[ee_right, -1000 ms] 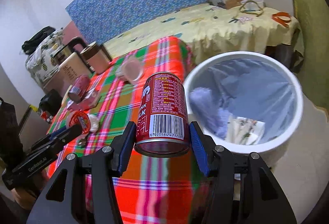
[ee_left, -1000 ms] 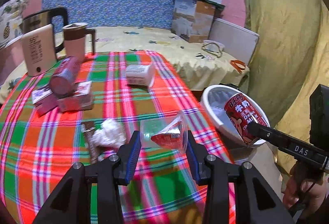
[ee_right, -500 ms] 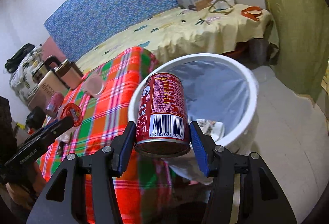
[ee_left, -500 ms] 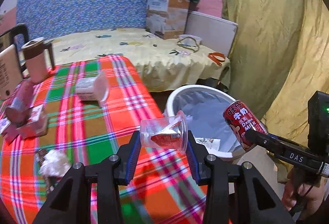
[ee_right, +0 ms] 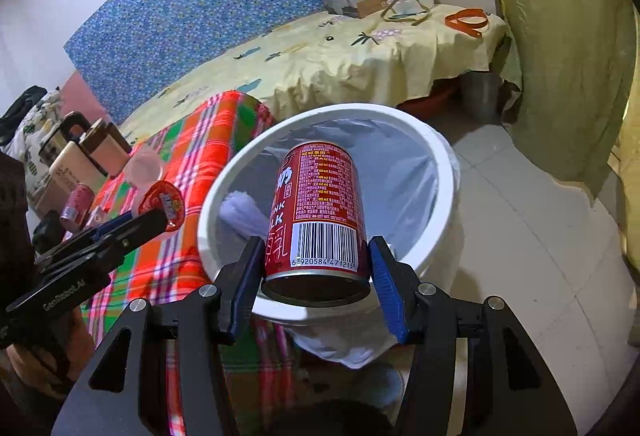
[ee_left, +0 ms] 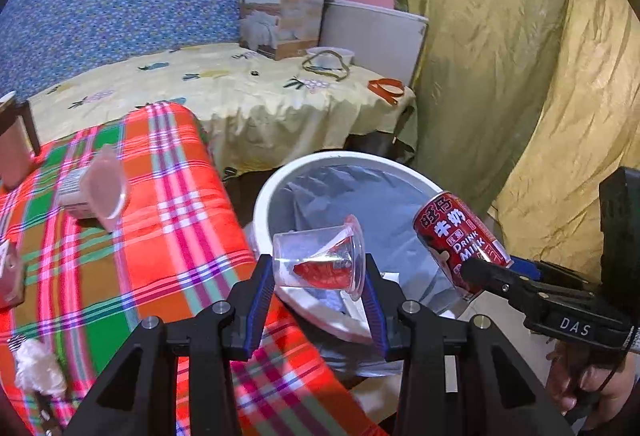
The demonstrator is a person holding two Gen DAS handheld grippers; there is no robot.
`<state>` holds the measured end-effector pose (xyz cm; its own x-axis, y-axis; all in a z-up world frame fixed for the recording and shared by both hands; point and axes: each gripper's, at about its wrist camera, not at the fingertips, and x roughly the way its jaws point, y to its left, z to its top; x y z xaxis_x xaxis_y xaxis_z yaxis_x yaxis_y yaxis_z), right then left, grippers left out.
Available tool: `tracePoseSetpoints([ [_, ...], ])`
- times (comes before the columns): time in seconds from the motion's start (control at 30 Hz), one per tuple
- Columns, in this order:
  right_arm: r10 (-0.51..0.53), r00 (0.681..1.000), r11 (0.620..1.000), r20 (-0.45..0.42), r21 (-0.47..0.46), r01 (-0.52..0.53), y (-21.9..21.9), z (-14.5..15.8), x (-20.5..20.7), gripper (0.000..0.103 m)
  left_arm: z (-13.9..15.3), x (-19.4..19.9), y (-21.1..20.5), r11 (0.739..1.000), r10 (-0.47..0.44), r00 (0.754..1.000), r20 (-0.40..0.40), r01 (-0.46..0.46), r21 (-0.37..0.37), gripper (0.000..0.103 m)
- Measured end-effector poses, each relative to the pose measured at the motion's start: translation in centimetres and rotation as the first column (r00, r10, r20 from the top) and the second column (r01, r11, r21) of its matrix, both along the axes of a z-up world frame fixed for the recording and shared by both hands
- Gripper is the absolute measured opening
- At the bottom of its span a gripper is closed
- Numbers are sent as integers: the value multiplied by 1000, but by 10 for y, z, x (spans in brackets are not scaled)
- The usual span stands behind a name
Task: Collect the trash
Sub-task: 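Carry the red can to the bin and release while the left carries the clear plastic cup there, then move both open grippers back over the table trash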
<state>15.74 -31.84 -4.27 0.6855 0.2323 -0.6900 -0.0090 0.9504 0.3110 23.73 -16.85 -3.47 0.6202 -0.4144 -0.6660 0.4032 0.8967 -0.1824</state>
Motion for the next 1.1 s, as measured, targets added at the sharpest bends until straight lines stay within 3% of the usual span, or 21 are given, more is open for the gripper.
tracePoseSetpoints([
  [0.37,1,999,1000,-35,-28,-2,-5,-4,12,55,-16,18,-14,998,-58,997,-45,57,-32,43],
  [0.43,8,999,1000,-42,-23,-9,-5,-5,14,55,-16,18,-13,998,-60,997,-46,58,-39,49],
  [0.57,6,999,999,-48,-40,-7,-3,-4,15,55,-15,18,-11,997,-55,998,-42,52,-52,51],
  [1.1,-8,999,1000,39,-29,9,2,17,-3,57,4,-16,33,995,17,1000,-18,-19,-101,51],
])
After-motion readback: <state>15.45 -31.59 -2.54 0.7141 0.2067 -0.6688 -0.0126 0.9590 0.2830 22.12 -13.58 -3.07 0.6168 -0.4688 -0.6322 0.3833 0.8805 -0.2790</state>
